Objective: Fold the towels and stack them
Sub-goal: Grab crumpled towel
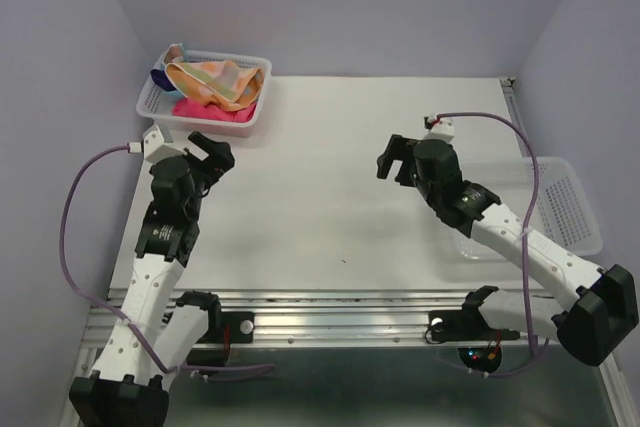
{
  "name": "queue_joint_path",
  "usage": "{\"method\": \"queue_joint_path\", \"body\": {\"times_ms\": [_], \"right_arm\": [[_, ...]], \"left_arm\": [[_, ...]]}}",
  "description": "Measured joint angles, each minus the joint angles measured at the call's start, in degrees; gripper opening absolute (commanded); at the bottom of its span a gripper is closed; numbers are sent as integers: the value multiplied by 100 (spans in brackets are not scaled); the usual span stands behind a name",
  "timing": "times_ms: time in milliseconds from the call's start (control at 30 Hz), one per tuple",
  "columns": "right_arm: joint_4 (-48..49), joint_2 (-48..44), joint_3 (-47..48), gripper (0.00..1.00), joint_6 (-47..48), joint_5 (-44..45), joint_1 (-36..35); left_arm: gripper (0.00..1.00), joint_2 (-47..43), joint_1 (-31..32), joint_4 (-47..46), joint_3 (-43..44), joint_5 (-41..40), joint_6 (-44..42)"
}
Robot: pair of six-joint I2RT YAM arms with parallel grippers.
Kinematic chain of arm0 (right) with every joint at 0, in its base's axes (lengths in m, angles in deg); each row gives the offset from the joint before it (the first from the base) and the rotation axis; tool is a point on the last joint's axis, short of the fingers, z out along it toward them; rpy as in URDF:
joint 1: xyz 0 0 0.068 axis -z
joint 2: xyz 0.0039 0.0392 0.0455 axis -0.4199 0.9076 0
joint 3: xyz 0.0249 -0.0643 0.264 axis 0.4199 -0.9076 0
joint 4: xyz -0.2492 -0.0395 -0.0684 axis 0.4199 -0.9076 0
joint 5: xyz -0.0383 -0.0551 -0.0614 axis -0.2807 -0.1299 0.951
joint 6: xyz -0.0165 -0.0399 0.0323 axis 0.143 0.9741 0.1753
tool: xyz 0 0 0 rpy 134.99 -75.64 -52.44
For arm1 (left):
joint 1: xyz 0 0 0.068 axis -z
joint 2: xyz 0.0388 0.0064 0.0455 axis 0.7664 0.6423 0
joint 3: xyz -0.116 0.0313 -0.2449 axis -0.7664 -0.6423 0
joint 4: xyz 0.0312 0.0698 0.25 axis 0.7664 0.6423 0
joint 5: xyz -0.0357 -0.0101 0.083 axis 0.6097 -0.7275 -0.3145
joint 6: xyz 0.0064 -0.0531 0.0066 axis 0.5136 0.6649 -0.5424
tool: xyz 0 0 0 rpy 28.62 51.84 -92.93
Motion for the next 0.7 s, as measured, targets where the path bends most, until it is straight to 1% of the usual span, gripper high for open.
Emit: {"method": "queue_joint_path", "body": {"times_ms": [100, 233, 333, 367, 433, 567, 700], "right_arm": [[136, -81, -2, 100, 153, -2, 0], [107, 35, 92, 100, 483, -42, 0], [28, 293, 380, 100, 588, -20, 0], [31, 352, 455, 100, 638, -24, 0], [28, 417, 544, 100, 730, -39, 0], [-129, 452, 634, 100, 841, -44, 0], [-295, 492, 640, 100, 892, 11, 0]], "left_arm": [[99, 365, 0, -55, 98, 37, -247], [99, 1510, 0, -249, 831, 83, -852], [99, 2643, -26, -179, 1915, 125, -1193], [99, 3145, -50, -129, 2516, 146, -1290], [99, 3904, -92, -127, 3318, 184, -1384], [99, 5519, -258, 437, 5141, 297, -1423], [99, 6806, -345, 800, 6489, 540, -1482]]}}
